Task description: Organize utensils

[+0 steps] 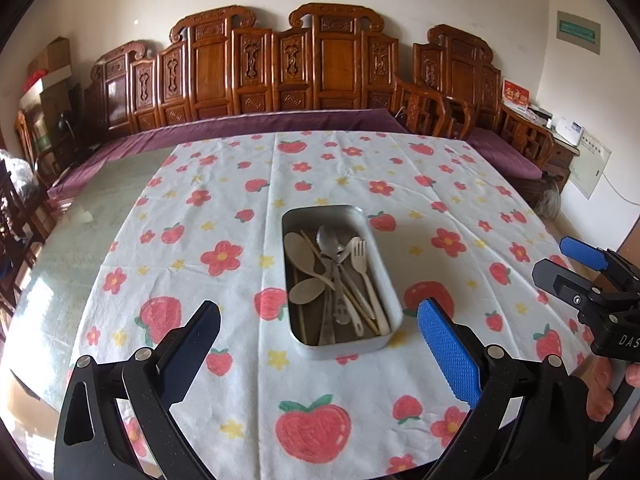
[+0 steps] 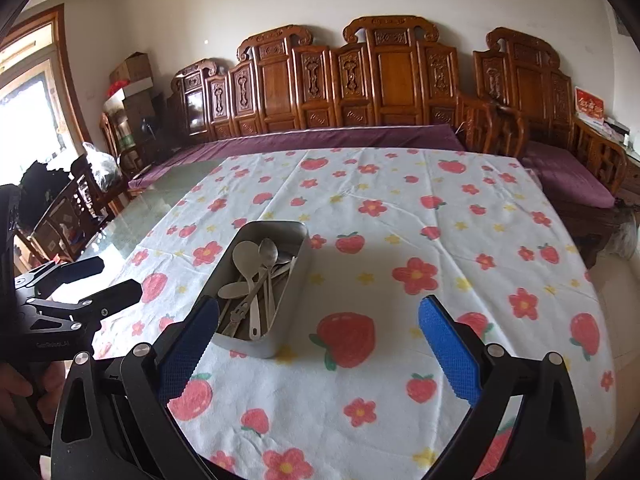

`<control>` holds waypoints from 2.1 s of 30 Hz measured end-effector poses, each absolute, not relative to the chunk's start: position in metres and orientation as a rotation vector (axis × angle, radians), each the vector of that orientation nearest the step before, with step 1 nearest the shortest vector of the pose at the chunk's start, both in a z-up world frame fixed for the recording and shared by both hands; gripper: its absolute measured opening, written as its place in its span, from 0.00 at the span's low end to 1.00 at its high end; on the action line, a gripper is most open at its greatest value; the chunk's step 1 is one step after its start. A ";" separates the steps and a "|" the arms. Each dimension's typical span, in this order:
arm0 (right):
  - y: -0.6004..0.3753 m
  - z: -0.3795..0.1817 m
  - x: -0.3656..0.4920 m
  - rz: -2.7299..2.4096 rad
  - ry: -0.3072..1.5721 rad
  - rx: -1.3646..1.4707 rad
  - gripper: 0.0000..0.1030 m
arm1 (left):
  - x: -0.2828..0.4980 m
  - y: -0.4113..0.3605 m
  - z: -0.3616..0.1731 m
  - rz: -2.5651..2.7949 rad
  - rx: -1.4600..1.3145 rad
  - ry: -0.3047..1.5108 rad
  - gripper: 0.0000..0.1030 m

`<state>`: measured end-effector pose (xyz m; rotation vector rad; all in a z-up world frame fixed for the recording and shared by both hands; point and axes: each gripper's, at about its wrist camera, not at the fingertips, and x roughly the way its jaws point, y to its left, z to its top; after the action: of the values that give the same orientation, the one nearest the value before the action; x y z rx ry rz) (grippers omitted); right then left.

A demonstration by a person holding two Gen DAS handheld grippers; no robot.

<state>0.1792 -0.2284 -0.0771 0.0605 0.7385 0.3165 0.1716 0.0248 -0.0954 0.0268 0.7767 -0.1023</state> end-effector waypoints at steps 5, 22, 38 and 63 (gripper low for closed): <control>-0.247 -0.054 0.155 0.273 0.686 0.062 0.98 | 0.151 0.008 -0.070 -0.119 0.018 0.725 0.93; -0.266 0.042 0.090 0.233 0.451 0.047 0.98 | 0.083 -0.015 0.028 -0.124 0.011 0.502 0.93; -0.272 0.071 0.065 0.232 0.381 0.047 0.98 | 0.056 -0.018 0.052 -0.112 0.007 0.434 0.93; -0.274 0.068 0.068 0.225 0.386 0.052 0.98 | 0.059 -0.019 0.043 -0.112 0.022 0.445 0.93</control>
<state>0.0680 -0.2742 0.0684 0.0519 0.3858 0.2254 0.0587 -0.0190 0.0427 0.0218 0.4450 -0.1120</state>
